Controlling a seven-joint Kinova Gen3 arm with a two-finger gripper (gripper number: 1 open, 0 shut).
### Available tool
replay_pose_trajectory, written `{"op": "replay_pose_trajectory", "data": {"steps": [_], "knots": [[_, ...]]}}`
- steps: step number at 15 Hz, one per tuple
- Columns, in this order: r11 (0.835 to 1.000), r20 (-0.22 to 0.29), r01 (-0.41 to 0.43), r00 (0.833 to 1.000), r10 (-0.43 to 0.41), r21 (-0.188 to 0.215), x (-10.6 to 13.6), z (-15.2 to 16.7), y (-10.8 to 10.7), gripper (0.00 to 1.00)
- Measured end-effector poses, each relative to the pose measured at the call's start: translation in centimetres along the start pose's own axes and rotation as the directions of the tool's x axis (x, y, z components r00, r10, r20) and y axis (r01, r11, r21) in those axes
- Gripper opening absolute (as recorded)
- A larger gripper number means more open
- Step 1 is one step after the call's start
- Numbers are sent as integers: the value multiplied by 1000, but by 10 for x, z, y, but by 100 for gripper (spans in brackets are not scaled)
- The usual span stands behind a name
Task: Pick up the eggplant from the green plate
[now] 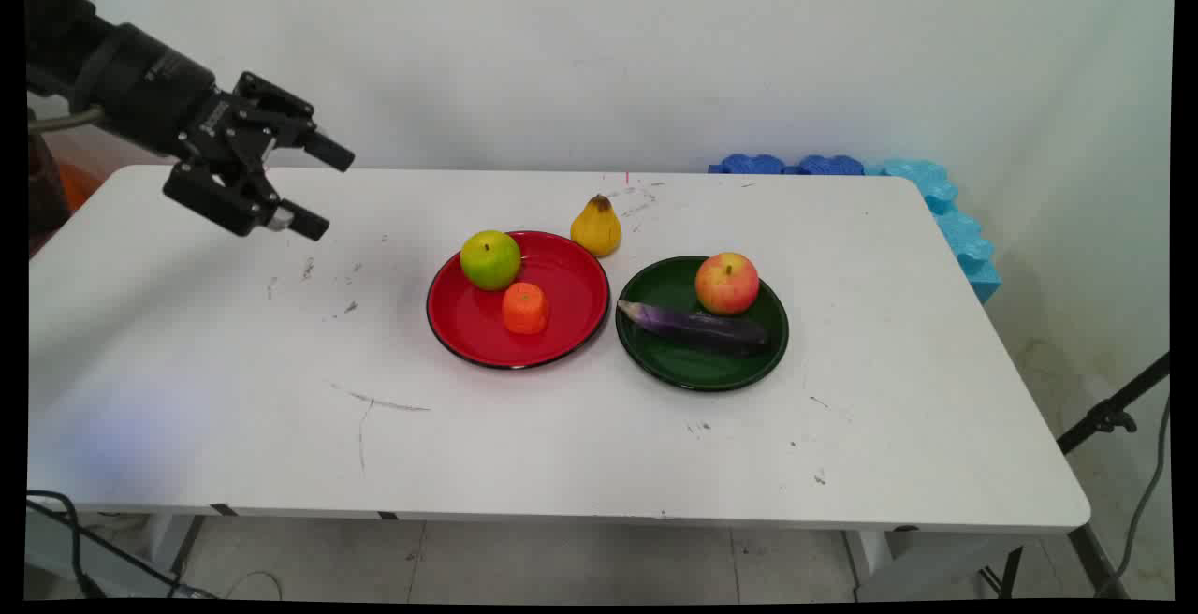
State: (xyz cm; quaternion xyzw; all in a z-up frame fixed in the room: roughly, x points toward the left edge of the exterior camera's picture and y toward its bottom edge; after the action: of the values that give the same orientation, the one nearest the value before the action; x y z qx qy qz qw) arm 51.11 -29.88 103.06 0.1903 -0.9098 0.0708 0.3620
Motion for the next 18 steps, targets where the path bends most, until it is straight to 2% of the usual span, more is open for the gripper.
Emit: {"op": "replay_pose_trajectory", "data": {"steps": [4,7,10,14,18], "knots": [[1000,56,5,998,-4,-18,22,15,7,100],[1000,72,3,997,-1,-26,60,39,15,100],[999,78,-21,997,23,-24,105,77,19,100],[998,99,-54,993,56,-24,145,133,18,100],[995,142,-90,985,95,-39,164,194,11,100]]}}
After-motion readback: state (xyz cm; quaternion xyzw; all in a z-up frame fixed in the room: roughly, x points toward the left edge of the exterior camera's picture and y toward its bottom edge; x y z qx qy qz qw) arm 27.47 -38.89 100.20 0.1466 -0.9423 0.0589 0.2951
